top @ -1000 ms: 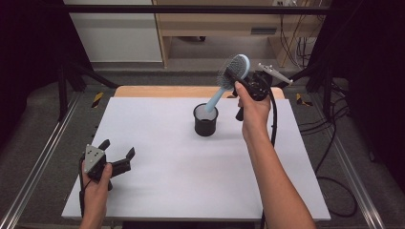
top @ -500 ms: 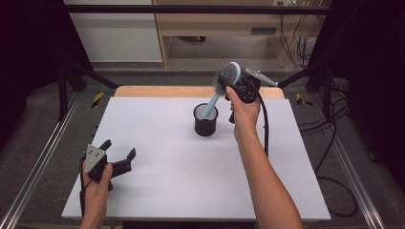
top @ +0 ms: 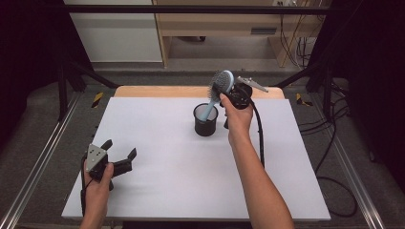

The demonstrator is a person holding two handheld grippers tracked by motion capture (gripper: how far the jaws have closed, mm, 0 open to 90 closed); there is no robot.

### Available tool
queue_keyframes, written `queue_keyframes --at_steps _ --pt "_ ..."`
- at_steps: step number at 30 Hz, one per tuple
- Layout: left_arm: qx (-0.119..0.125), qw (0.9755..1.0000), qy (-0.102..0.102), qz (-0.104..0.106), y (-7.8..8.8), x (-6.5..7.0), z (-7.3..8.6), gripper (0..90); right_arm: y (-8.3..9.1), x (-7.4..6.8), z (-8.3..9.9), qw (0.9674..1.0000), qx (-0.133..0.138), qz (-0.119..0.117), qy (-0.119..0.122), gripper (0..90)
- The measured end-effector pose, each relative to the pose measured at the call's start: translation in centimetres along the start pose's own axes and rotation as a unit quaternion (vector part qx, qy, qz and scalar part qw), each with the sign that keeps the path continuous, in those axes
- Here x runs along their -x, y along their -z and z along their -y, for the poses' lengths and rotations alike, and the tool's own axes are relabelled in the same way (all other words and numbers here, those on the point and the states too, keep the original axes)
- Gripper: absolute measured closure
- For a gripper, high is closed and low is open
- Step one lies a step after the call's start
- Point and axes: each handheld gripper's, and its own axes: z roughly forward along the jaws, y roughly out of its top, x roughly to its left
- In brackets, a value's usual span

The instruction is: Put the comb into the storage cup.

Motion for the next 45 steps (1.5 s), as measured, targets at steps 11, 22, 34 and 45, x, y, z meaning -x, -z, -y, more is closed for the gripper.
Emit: queue_keyframes --at_steps 11,22,34,45 --pt "-0.002 1.0000 -0.001 -0.002 -0.1 -0.1 0.1 2.5 -0.7 0.5 1.2 0.9998 -0.012 0.014 -0.002 51.2" --pt "-0.006 1.0000 -0.006 0.001 -0.2 0.2 0.2 2.6 -1.0 0.7 1.7 0.9998 -0.014 0.017 0.002 51.0" --pt "-0.005 1.0000 -0.004 0.000 -0.3 0.1 0.2 2.9 -1.7 0.8 2.6 0.9996 -0.022 0.014 0.002 50.9" --pt "-0.003 1.0000 -0.003 0.000 -0.2 0.0 0.2 2.9 -1.7 0.7 2.8 0.9996 -0.025 0.009 0.002 50.8"
